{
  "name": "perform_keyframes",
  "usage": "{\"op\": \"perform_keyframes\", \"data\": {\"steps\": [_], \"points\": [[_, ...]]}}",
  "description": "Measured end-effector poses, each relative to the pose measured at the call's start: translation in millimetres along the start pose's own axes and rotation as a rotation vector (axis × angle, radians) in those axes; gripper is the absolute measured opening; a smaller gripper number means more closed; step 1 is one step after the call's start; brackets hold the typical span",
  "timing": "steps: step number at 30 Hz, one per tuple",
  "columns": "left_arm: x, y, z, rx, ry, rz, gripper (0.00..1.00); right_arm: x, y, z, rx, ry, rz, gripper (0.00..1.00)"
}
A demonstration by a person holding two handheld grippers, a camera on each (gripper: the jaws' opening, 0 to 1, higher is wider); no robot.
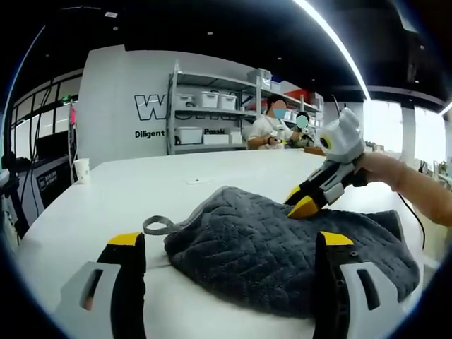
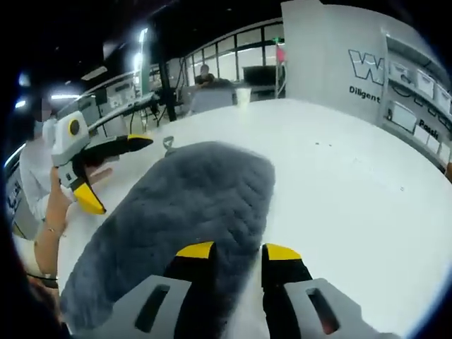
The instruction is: Open the folded towel by lifting each exposed corner and separating the folded layers until the towel lies flat within the target outline without major curled edges
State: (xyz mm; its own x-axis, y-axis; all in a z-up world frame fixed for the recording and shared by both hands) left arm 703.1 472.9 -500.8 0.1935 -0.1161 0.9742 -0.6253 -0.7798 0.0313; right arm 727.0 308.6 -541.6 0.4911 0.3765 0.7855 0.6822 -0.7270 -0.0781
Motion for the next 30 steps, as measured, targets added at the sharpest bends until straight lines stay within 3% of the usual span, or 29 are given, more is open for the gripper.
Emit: {"op": "perform_keyframes", "data": {"steps": [10, 15, 24, 30], "points": [[-3.3, 0.8, 0.9, -0.009, -0.018, -0.008, 0.99, -2.2, 0.4, -1.9, -0.046, 0.015, -0.006, 0.06], [-3.6, 0.7, 1.2, -0.010, -0.020, -0.008, 0.99, -2.6, 15.6, -6.2, -0.122, 0.023, -0.045, 0.03], [-4.2, -0.5, 2.5, -0.008, -0.026, -0.006, 0.99, -7.8, 28.5, -15.3, -0.148, 0.029, -0.048, 0.02], [-5.8, 1.2, 2.0, -0.008, -0.035, 0.003, 0.99, -16.4, 48.0, -29.2, -0.200, 0.022, -0.015, 0.02]]}}
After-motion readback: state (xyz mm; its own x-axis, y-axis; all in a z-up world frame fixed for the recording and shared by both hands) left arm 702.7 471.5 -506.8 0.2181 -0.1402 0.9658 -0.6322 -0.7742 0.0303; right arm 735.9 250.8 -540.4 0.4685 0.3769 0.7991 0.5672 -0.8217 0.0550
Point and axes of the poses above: the point that each gripper's makers call its tool centre point, and the gripper's own axes: z roughly forward along the fingers, y roughly to its right, x roughly out of its top, the point moved 2 cm from there along -z, roughly backward along the fingers
